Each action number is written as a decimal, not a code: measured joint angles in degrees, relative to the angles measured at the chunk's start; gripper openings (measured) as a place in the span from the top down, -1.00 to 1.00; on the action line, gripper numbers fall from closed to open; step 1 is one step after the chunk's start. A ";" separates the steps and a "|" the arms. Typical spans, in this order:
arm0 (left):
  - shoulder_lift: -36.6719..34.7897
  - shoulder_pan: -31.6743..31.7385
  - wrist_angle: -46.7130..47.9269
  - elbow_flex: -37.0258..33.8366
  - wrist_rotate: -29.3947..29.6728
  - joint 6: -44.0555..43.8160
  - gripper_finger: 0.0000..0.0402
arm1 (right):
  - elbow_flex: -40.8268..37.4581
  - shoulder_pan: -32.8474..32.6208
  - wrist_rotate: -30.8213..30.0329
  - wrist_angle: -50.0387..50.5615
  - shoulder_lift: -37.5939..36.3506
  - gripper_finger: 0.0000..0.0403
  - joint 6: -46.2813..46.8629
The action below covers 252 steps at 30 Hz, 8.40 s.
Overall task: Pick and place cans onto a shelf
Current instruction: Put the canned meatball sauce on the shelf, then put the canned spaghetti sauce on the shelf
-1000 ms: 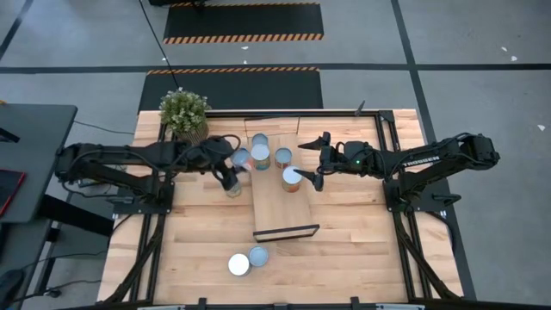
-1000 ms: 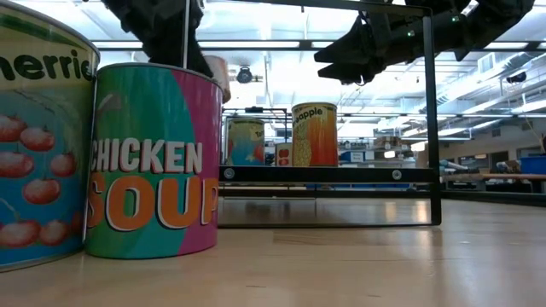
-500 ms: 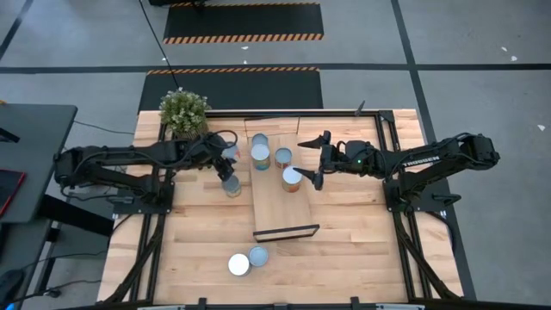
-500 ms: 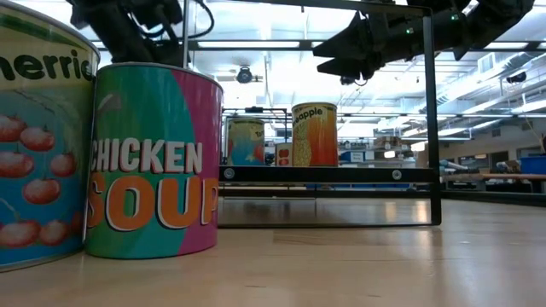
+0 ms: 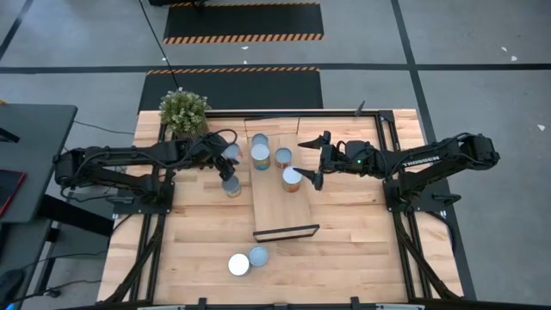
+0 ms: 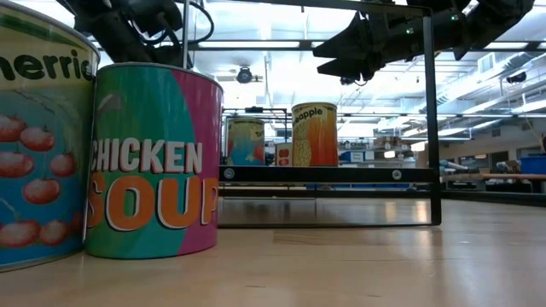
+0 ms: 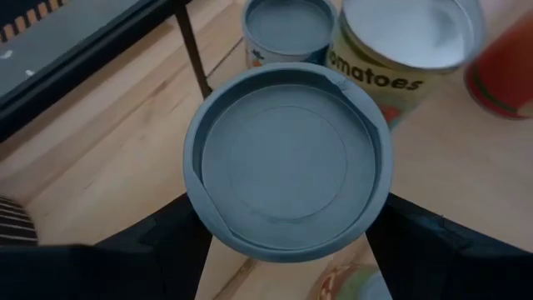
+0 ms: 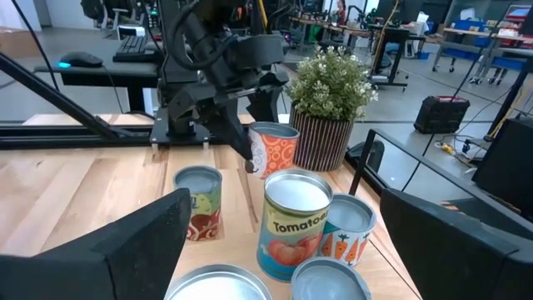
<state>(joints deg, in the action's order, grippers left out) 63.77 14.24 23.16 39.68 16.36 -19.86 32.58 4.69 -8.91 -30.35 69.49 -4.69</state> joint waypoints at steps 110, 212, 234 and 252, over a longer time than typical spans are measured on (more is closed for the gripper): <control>3.67 -34.14 8.50 -9.36 15.42 -34.95 -0.94 | 0.02 -1.99 0.00 -0.94 4.70 -0.98 1.45; 20.72 -25.49 -13.04 29.05 24.66 13.49 -0.58 | 19.19 -11.59 -21.83 -1.81 19.43 -0.52 -16.35; 20.59 -23.65 -12.00 29.05 20.54 15.87 -0.59 | 19.10 -11.54 -21.99 -1.29 19.43 -0.53 -15.92; 17.84 -23.91 -12.26 29.03 23.07 21.22 -0.89 | 19.21 -11.54 -21.68 -0.49 18.68 -0.53 -15.96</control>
<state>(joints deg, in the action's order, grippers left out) 81.61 -9.67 10.90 68.71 39.43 1.36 51.79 -6.85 -30.59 -30.84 88.18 -20.65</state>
